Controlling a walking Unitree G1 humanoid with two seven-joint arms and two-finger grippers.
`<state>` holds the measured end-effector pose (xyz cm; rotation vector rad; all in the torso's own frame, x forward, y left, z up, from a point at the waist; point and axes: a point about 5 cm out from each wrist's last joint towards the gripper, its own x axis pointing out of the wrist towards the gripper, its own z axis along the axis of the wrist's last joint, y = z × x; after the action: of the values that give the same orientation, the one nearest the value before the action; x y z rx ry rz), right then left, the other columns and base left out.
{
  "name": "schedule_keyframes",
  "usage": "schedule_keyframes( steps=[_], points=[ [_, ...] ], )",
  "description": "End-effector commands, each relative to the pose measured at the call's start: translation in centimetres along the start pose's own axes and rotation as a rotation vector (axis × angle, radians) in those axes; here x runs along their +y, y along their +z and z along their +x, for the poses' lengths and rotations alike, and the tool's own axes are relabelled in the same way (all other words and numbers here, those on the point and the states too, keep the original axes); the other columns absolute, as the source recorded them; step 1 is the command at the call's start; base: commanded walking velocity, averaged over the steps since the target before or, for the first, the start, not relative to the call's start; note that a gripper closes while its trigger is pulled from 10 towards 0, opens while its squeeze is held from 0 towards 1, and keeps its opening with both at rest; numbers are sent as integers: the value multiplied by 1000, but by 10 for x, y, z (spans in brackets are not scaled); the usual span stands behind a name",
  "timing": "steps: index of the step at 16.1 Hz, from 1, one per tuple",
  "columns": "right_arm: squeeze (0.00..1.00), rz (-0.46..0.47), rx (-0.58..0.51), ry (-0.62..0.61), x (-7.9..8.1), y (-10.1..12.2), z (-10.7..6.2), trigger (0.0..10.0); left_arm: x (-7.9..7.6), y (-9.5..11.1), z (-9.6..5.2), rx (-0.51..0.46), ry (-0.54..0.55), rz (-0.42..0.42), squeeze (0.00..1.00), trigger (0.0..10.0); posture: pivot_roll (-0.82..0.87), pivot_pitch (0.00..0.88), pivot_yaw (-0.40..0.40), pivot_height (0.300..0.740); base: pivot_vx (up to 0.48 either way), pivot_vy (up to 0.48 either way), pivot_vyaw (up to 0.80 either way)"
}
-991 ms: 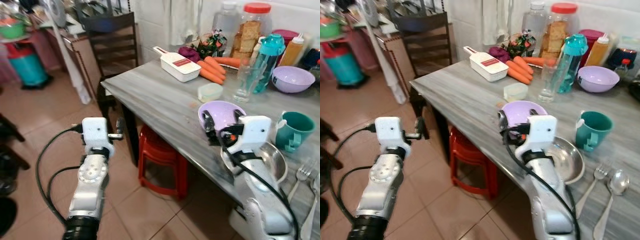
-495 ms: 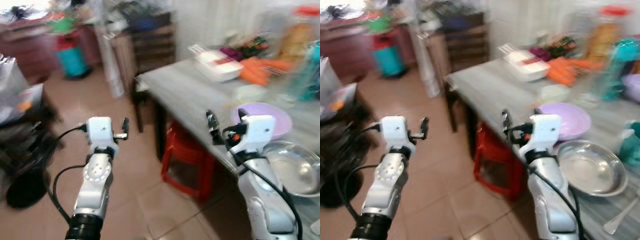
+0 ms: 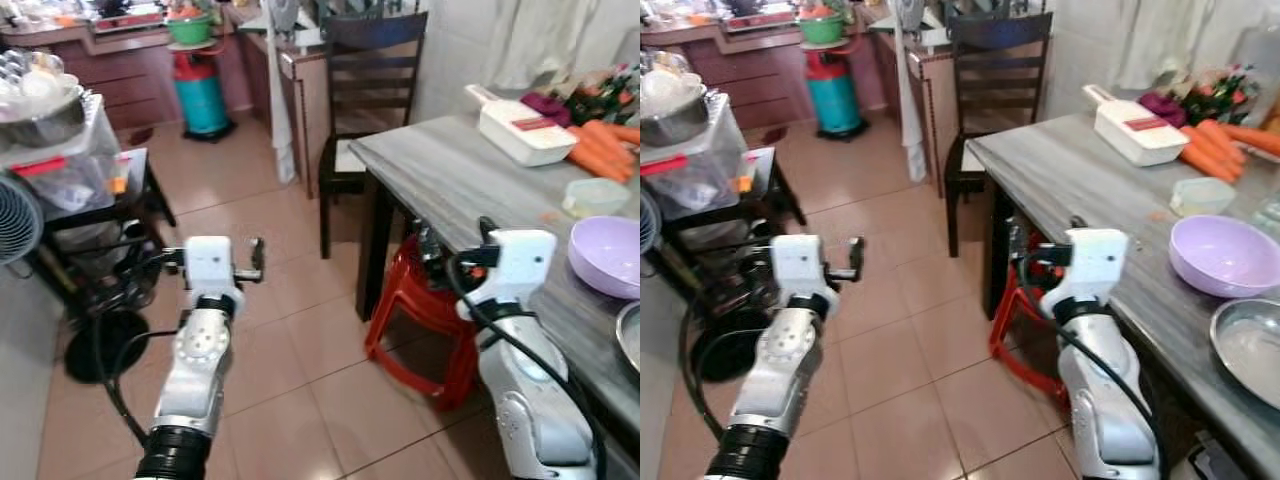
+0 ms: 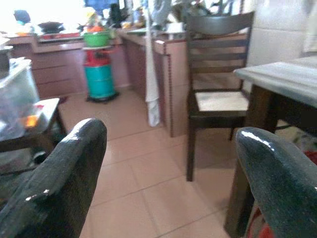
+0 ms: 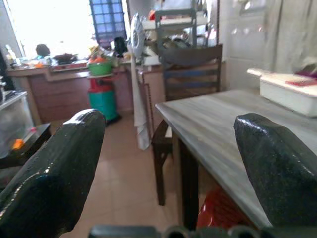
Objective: Setting the table
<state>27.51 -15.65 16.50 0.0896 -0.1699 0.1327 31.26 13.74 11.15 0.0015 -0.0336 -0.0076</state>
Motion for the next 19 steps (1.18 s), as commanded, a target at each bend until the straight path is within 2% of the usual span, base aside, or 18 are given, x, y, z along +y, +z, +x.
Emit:
schedule_keyframes(
  steps=[1, 3, 15, 19],
  points=[
    [0, 14, -13, 38, 8, 3, 4, 10000, 12, 3, 2, -14, 39, 21, 0, 10000, -33, 0, 26, 740, 0, 322, 0],
    [0, 9, -15, 46, 9, 3, 5, 10000, 13, 3, 3, -14, 42, 21, 0, 10000, -32, 0, 24, 740, 0, 326, 0],
    [0, 18, -5, 44, 10, -1, 3, 10000, 12, 0, 4, -5, 44, 24, 0, 10000, -37, 0, 29, 740, 0, 324, 736],
    [0, 31, 8, 19, 7, -5, 3, 10000, 12, 0, 4, 1, 44, 24, 0, 10000, -37, 0, 29, 740, 0, 328, 0]
  ],
)
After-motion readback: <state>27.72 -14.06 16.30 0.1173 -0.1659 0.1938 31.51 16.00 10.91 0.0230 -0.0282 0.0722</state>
